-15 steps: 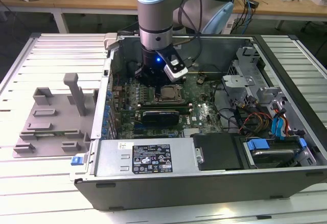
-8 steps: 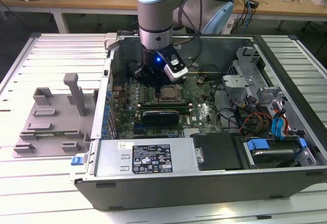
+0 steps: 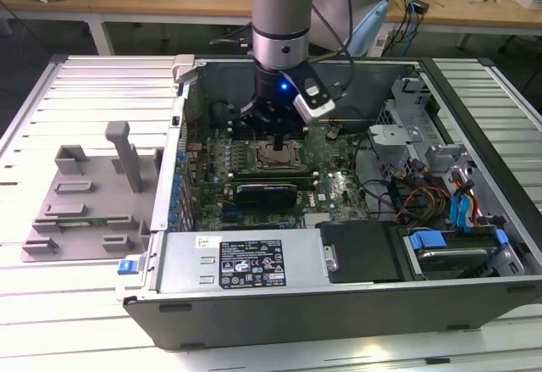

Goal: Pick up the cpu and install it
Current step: 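Close the cpu cover, then install the first cpu locking lever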

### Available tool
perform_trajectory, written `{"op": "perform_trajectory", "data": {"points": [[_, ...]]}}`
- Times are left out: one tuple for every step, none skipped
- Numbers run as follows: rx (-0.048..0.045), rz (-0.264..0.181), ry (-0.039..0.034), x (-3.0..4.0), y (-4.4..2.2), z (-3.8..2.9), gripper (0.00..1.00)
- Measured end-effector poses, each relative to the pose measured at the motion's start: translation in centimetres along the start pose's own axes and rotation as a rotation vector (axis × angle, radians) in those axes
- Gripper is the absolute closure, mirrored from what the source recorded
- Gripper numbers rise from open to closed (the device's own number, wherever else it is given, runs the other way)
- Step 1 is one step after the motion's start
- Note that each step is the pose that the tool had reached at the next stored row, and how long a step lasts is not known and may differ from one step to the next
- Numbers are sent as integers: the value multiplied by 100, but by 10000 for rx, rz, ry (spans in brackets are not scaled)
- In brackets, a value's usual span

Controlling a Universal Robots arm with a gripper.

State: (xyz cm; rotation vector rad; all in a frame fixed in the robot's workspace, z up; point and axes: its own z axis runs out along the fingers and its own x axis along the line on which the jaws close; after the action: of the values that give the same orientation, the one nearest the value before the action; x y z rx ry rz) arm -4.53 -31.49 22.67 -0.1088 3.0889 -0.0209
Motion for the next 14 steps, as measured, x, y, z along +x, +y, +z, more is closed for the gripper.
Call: {"op": "perform_trajectory", "data": {"points": [[0,-4,4,-28,-3,1,89],[0,-3,5,-30,-3,1,89],[-1,-2,5,-30,-3,1,89],[-1,0,4,-31,-2,2,89],[-1,-2,5,-34,-2,2,89],[0,-1,5,-36,-3,2,89],[0,-2,4,-37,-3,2,89],[-1,-2,5,-38,-3,2,89],[-1,-1,5,-38,-3,2,89],[-1,-2,4,-38,-3,2,89],[0,-2,5,-39,-3,2,89],[0,-1,5,-39,-3,2,89],[0,-1,5,-39,-3,2,89],[-1,-2,4,-40,-3,2,89]]}}
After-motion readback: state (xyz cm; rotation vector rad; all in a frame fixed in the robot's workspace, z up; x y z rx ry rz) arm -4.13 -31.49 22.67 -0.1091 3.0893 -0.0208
